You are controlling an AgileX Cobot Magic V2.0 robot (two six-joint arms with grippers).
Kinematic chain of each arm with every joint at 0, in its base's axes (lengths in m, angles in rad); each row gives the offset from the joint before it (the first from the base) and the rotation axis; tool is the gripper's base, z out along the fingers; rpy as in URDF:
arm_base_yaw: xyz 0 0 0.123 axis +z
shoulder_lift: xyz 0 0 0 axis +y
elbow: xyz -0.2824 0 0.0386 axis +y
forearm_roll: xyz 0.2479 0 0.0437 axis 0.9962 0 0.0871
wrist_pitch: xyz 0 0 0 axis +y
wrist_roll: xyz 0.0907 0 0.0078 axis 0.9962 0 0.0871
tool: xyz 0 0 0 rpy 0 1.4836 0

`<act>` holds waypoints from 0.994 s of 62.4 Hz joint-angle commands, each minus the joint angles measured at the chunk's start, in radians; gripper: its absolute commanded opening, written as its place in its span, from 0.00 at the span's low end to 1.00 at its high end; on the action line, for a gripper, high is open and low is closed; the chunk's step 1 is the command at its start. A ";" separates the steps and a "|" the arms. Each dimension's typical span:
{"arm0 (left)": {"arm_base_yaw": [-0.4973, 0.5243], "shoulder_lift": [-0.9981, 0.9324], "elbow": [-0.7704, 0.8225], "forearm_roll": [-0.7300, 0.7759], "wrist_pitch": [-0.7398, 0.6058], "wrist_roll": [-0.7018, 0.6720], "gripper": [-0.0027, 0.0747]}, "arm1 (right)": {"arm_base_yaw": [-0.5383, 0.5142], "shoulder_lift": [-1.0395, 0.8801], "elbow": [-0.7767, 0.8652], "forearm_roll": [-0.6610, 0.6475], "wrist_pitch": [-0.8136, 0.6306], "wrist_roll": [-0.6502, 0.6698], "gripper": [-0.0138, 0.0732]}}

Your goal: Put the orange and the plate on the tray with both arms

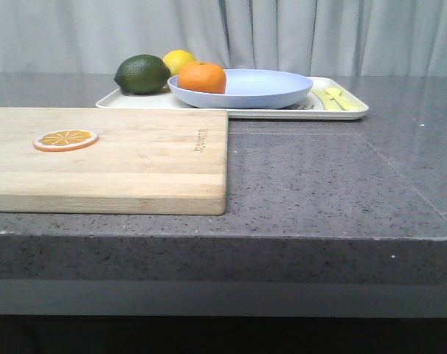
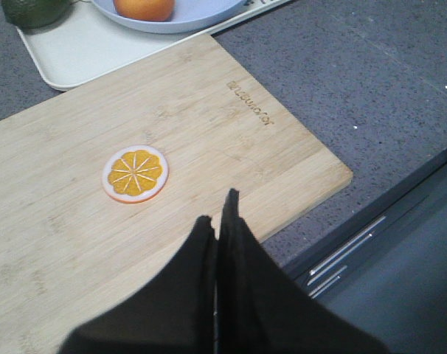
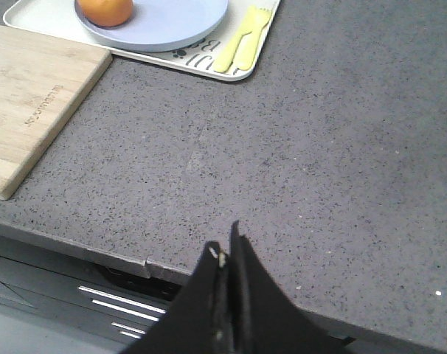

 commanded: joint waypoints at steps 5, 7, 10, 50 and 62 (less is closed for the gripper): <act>0.104 -0.116 0.064 -0.012 -0.162 -0.007 0.01 | 0.002 0.007 -0.021 -0.012 -0.075 -0.009 0.08; 0.139 -0.155 0.107 -0.025 -0.209 -0.003 0.01 | 0.002 0.007 -0.021 -0.012 -0.075 -0.009 0.08; 0.186 -0.206 0.166 -0.040 -0.286 0.007 0.01 | 0.002 0.007 -0.021 -0.012 -0.075 -0.009 0.08; 0.537 -0.736 0.853 -0.140 -0.842 0.018 0.01 | 0.002 0.007 -0.021 -0.012 -0.075 -0.009 0.08; 0.537 -0.736 0.853 -0.166 -0.829 0.018 0.01 | 0.002 0.007 -0.021 -0.012 -0.075 -0.009 0.08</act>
